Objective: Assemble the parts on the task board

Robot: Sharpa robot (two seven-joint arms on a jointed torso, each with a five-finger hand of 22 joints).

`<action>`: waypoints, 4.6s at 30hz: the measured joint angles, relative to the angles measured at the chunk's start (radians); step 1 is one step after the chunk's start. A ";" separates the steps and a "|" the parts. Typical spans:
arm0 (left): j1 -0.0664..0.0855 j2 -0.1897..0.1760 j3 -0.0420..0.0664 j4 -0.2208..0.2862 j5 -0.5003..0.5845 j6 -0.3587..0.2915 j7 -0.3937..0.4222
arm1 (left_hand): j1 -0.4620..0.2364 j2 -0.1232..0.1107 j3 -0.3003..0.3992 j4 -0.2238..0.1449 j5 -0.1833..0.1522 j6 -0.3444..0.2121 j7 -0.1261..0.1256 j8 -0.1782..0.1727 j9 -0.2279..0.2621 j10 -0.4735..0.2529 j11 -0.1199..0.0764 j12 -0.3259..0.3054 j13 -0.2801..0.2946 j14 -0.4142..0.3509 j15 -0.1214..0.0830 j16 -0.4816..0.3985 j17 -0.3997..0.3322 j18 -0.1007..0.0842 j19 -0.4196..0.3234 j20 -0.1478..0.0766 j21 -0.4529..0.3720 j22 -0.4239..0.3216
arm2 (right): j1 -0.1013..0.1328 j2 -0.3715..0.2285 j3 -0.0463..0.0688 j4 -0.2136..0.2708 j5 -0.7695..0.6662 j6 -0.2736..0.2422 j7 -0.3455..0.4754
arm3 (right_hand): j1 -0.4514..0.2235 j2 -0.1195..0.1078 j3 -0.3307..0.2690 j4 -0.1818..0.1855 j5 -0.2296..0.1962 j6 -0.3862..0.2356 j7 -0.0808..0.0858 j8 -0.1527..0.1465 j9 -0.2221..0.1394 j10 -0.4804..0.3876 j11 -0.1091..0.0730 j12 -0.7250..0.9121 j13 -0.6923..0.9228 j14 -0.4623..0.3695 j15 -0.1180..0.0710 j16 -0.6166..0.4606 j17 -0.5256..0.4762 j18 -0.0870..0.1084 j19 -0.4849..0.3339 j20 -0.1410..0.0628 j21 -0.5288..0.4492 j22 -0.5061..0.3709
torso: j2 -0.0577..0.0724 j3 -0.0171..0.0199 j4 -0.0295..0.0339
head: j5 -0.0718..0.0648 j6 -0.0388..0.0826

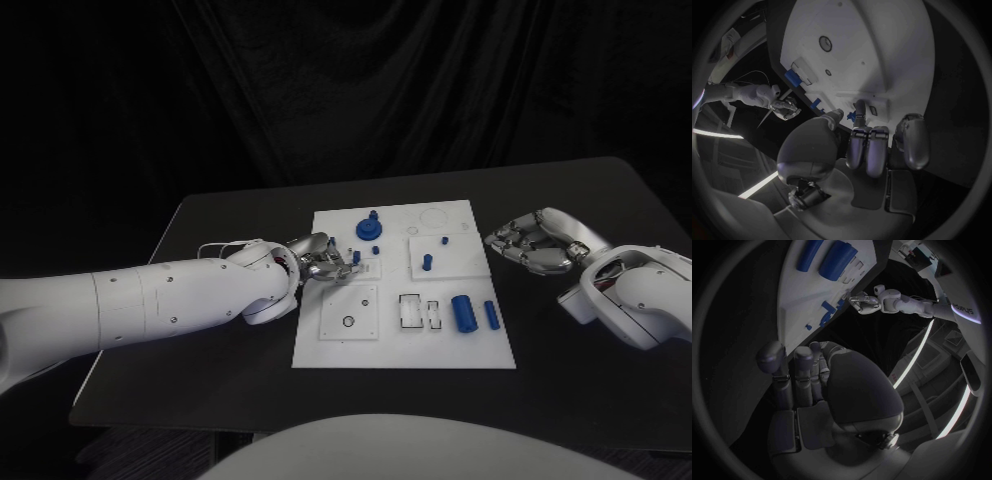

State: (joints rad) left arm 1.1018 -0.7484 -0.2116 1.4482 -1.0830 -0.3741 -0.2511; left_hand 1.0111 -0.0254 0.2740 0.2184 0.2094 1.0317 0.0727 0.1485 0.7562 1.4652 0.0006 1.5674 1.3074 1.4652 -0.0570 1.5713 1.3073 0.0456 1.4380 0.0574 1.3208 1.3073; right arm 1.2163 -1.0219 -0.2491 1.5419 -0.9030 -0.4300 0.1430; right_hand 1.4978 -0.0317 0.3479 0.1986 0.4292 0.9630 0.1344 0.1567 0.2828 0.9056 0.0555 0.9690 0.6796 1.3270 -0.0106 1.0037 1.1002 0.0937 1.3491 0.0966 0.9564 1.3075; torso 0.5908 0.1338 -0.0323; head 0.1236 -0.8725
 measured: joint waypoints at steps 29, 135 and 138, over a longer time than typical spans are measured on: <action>0.250 0.106 0.001 -0.182 -0.125 0.461 -0.027 | 0.160 0.036 -0.092 0.042 -0.122 -0.027 -0.008 0.019 0.110 0.000 -0.007 0.000 0.000 0.000 0.000 0.000 0.000 0.000 0.028 -0.004 0.102 0.000 | 0.000 0.021 0.000 -0.010 0.000 -0.020 0.017 | 0.000 0.000 0.000 0.000 0.000 0.000 0.000 0.004 0.001 0.000 0.000 -0.004 -0.001 0.000 0.000 0.001 0.004 0.000 -0.004 -0.004 0.005 0.000 | -0.006 0.0035 -0.0050 | 0.004 0.000; 0.211 0.225 0.002 -0.299 -0.116 0.364 0.040 | 0.235 0.052 -0.137 -0.095 0.024 -0.077 -0.031 0.084 0.451 0.000 -0.029 0.000 0.000 0.000 -0.015 0.000 0.000 0.000 0.028 -0.019 0.091 0.000 | 0.000 0.016 0.000 0.006 0.000 -0.064 0.066 | -0.004 -0.004 0.000 0.000 0.018 -0.007 0.000 0.004 0.003 0.000 0.000 -0.004 -0.002 0.000 0.000 0.008 0.011 0.000 -0.003 -0.004 0.015 0.000 | 0.012 -0.0038 -0.0197 | 0.014 0.000; 0.211 0.193 0.002 -0.259 -0.178 0.300 0.079 | 0.236 0.051 -0.136 -0.096 0.018 -0.076 -0.032 0.092 0.471 0.000 -0.029 0.000 0.000 0.000 -0.015 0.000 0.000 0.000 0.028 -0.018 0.092 0.000 | 0.000 0.014 0.000 0.006 0.000 -0.064 0.066 | -0.004 -0.004 0.000 0.000 0.018 -0.007 0.000 0.004 0.003 0.000 0.000 -0.004 -0.002 0.000 0.000 0.008 0.011 0.000 -0.003 -0.004 0.015 0.000 | 0.012 -0.0038 -0.0202 | 0.015 0.000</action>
State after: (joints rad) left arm 1.3130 -0.5555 -0.2094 1.1892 -1.2613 -0.0743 -0.1720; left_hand 1.2468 0.0259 0.1384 0.1224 0.2278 0.9559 0.0408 0.2401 1.2269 1.4653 -0.0281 1.5672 1.3074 1.4651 -0.0716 1.5713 1.3073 0.0455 1.4656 0.0389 1.4131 1.3073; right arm 1.2163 -1.0083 -0.2488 1.5481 -0.9030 -0.4938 0.2093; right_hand 1.4937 -0.0358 0.3479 0.1986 0.4477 0.9558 0.1344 0.1605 0.2861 0.9058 0.0556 0.9651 0.6775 1.3271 -0.0105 1.0113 1.1108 0.0938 1.3456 0.0931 0.9709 1.3074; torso 0.6027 0.1300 -0.0525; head 0.1385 -0.8725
